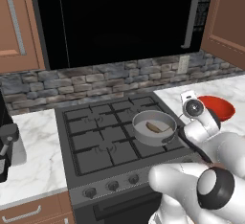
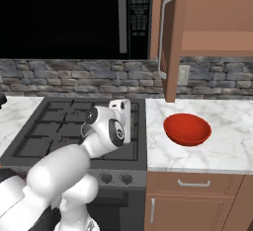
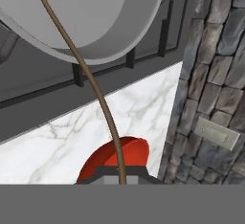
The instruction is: Open the cabinet and move the ladle to the pot. Then close the cabinet.
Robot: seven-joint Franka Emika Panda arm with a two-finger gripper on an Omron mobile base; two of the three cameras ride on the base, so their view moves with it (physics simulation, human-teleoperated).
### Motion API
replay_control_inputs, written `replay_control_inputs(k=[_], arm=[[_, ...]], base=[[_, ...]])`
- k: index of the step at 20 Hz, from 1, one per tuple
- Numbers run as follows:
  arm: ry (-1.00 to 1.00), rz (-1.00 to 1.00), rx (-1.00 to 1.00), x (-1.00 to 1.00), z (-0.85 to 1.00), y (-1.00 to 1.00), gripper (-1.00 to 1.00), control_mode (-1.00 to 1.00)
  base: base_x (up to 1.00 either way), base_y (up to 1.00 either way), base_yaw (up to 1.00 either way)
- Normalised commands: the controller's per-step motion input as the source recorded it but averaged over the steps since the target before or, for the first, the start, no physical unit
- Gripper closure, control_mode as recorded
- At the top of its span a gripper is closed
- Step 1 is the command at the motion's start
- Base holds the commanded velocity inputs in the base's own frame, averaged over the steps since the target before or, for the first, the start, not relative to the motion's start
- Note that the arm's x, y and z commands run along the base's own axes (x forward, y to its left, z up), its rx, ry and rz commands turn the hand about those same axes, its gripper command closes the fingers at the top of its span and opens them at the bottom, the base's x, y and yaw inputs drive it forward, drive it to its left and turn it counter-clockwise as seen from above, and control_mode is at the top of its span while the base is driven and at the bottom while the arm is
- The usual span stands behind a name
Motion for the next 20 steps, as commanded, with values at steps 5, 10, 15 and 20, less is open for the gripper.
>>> replay_control_inputs(k=[5,10,15,20], arm=[[0.00,0.00,0.00,0.20,-0.14,-0.01,1.00,-1.00],[0.00,0.00,0.00,0.15,-0.13,-0.02,1.00,-1.00],[0.00,0.00,0.00,0.11,-0.13,-0.02,1.00,-1.00],[0.00,0.00,0.00,0.15,-0.13,0.00,1.00,-1.00]], base=[[0.00,0.00,0.00],[0.00,0.00,0.00],[0.00,0.00,0.00],[0.00,0.00,0.00]])
